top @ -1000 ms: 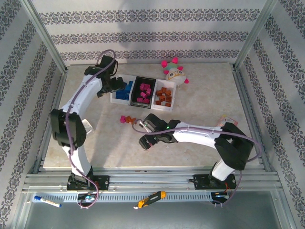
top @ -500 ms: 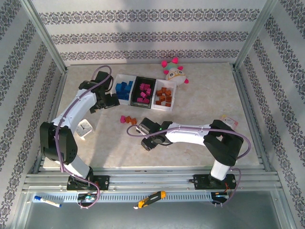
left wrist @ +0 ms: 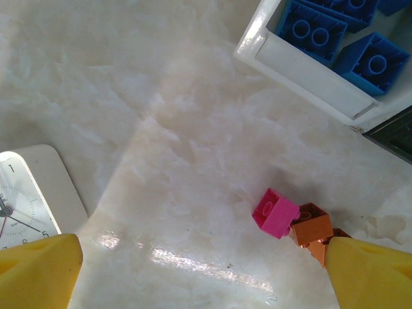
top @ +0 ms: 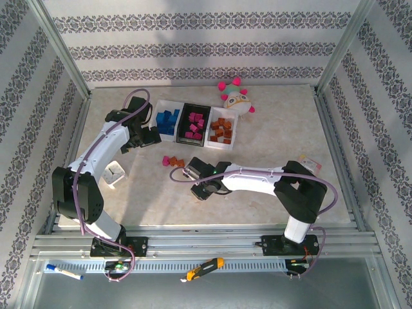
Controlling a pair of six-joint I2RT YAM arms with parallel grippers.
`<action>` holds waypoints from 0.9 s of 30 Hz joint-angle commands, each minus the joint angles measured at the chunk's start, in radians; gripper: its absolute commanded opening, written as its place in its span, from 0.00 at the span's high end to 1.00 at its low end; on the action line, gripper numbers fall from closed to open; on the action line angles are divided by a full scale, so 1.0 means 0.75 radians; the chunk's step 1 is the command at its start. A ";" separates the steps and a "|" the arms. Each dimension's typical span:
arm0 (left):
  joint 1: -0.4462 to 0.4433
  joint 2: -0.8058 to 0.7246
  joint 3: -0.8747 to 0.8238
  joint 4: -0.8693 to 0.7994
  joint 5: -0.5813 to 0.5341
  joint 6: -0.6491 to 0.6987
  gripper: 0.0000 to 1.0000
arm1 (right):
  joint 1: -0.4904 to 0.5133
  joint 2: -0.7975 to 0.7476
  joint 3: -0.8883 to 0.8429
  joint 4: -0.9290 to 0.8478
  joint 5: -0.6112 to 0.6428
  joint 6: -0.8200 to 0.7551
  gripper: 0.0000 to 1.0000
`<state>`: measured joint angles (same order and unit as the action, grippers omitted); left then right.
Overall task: Sort the legos into containers by color
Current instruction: Pick up the lego from the bottom-center of the table, then place the lego in the container.
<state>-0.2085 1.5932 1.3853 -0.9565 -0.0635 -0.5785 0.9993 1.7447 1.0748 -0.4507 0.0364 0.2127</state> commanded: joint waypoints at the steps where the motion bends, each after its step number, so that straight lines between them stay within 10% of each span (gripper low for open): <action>1: -0.005 0.006 0.025 0.020 -0.013 0.055 0.03 | -0.038 -0.114 0.044 -0.040 0.031 0.035 0.70; 21: -0.018 -0.038 -0.124 0.057 0.073 0.021 0.06 | -0.489 0.484 0.879 0.167 -0.037 -0.017 0.66; 27: -0.041 0.011 -0.119 0.082 0.116 0.030 0.08 | -0.522 0.521 1.030 0.116 -0.040 -0.051 0.40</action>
<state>-0.2176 1.5944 1.2980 -0.9257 -0.0006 -0.5571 0.6109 2.1704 1.7912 -0.3435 0.0101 0.1978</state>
